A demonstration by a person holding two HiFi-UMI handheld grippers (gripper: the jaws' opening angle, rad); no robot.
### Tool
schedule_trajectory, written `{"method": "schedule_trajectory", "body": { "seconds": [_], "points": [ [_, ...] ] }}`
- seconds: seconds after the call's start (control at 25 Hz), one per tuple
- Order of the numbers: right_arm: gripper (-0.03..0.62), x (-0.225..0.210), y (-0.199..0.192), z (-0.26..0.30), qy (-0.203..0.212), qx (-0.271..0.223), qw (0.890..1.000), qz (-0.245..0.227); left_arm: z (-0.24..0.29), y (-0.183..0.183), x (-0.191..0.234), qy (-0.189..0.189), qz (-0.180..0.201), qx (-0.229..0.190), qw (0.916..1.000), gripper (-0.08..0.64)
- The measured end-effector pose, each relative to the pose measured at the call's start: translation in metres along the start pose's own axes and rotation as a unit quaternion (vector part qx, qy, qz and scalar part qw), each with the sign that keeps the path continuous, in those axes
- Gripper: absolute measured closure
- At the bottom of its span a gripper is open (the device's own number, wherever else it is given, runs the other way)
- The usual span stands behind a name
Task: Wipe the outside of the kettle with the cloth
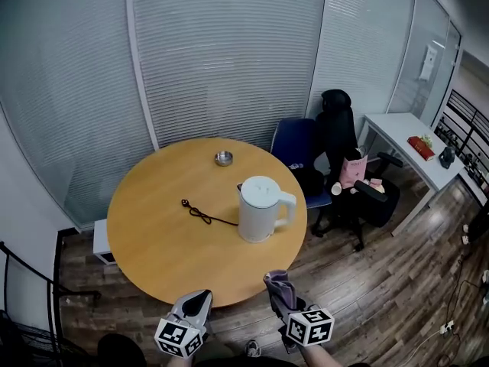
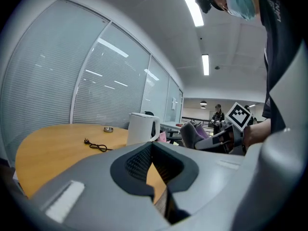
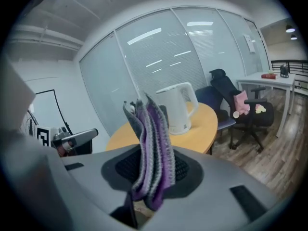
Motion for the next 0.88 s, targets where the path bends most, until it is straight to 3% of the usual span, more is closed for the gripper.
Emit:
{"method": "schedule_trajectory", "body": {
  "seconds": [0.36, 0.6, 0.76, 0.88],
  "points": [
    [0.483, -0.001, 0.017, 0.037, -0.015, -0.005, 1.000, 0.027, 0.050, 0.010, 0.055, -0.053, 0.004, 0.003, 0.9986, 0.548],
    [0.483, 0.016, 0.028, 0.063, -0.045, -0.033, 0.997, 0.055, 0.092, 0.038, 0.103, -0.120, 0.042, -0.008, 0.9919, 0.543],
    [0.483, 0.028, 0.032, 0.084, -0.063, -0.050, 0.994, 0.071, 0.128, 0.060, 0.133, -0.164, 0.060, -0.026, 0.9843, 0.393],
    [0.483, 0.036, 0.031, 0.096, -0.079, -0.060, 0.991, 0.085, 0.161, 0.072, 0.145, -0.216, 0.080, -0.031, 0.9726, 0.280]
  ]
}}
Point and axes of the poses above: the fingertips, and each gripper's own axes: z forward along the fingers, x to its left, y out of its top, the point moved 4 cm from there along -z, backward along the fingers, and after that the axes turned 9 degrees about z, right-handed, at the moved point
